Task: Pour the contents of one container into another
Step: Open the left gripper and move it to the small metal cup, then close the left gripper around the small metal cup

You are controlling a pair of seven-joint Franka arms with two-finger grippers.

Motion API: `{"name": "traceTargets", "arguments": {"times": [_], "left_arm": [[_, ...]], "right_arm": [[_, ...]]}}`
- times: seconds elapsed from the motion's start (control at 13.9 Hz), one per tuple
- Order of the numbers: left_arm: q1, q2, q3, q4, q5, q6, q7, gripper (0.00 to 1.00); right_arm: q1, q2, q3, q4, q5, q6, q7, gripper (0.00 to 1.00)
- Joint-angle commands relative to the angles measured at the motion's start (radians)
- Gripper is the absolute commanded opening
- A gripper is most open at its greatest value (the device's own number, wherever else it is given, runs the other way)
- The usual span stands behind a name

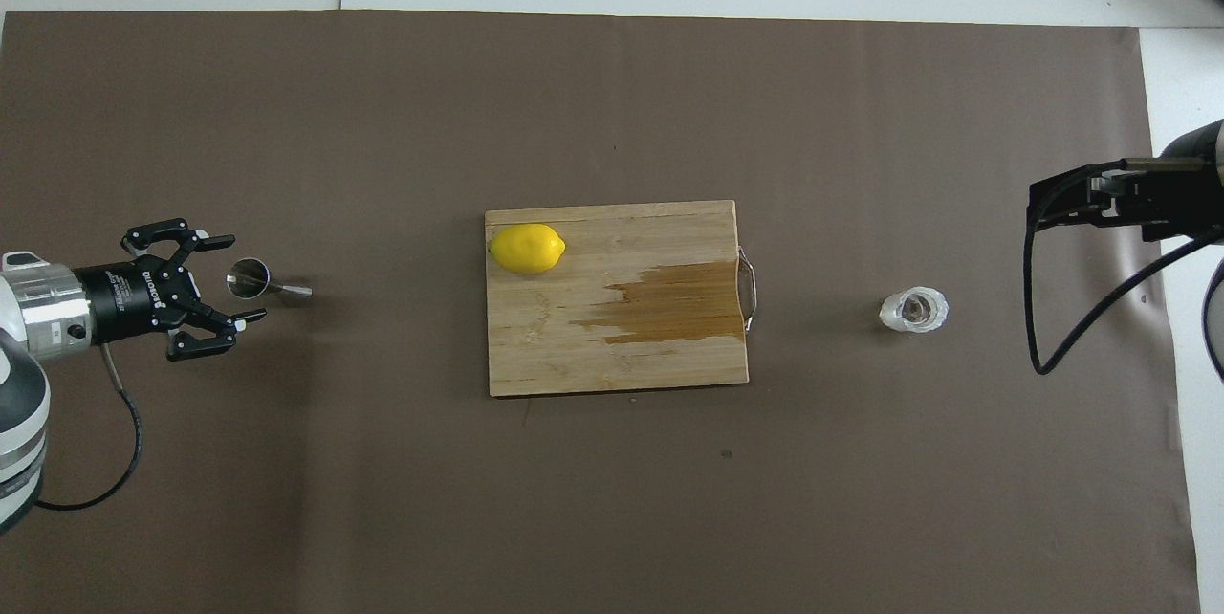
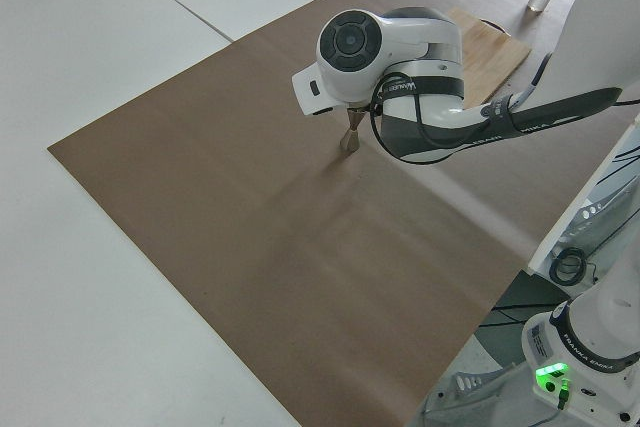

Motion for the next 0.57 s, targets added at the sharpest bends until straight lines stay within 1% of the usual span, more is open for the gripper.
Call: {"name": "traceTargets", "arguments": {"times": [0.0, 0.14, 0.22, 0.5], "left_arm": [[0.014, -0.015, -0.008, -0.028, -0.049, 0.020, -0.011, 1.00], [0.015, -0.015, -0.008, -0.034, -0.075, 0.024, -0.008, 1.00], [0.015, -0.015, -0.008, -0.034, -0.107, 0.027, -0.010, 0.99], [0.011, -0.010, -0.010, -0.048, -0.163, 0.053, -0.005, 0.92]], "right_arm": [[-0.010, -0.006, 0.002, 0.001, 0.025, -0.014, -0.003, 1.00], [-0.010, -0.007, 0.002, 0.001, 0.025, -0.014, -0.003, 1.00], [-0.010, -0.006, 0.002, 0.001, 0.025, -0.014, -0.003, 1.00], [-0.010, -0.006, 0.002, 0.001, 0.025, -0.014, -0.003, 1.00]]}}
